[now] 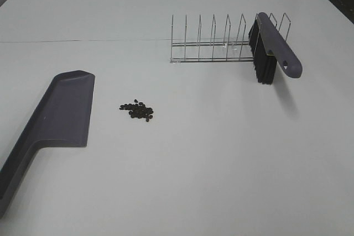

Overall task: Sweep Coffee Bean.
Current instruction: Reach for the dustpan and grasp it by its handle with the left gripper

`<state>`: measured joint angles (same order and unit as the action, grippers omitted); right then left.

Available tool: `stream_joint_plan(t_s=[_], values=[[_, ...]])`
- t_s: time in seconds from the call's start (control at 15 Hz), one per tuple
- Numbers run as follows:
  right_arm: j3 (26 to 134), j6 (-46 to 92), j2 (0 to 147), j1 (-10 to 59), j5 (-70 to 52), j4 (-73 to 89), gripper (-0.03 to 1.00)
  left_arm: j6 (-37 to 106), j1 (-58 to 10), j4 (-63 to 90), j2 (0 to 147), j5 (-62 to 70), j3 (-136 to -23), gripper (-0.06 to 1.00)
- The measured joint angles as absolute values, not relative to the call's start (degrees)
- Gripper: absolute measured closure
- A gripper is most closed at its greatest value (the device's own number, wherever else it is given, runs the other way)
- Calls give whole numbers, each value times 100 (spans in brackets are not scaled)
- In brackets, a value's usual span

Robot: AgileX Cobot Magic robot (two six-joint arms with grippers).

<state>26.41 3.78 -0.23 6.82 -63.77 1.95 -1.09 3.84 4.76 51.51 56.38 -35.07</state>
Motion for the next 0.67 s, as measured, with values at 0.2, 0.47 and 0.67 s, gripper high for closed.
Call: stream_joint_plan(t_s=[0.2,0.47,0.67], values=[[2641,378,-23,682,-6377,195,22,-103,350,521,6125,5329,-3713,13],[2641,378,-23,682,-6377,195,22,-636,-630,521,7397,4469,-3753,14],[2641,378,-23,682,-6377,195,22,-1077,-814,516,8233,3856,-3764,14]])
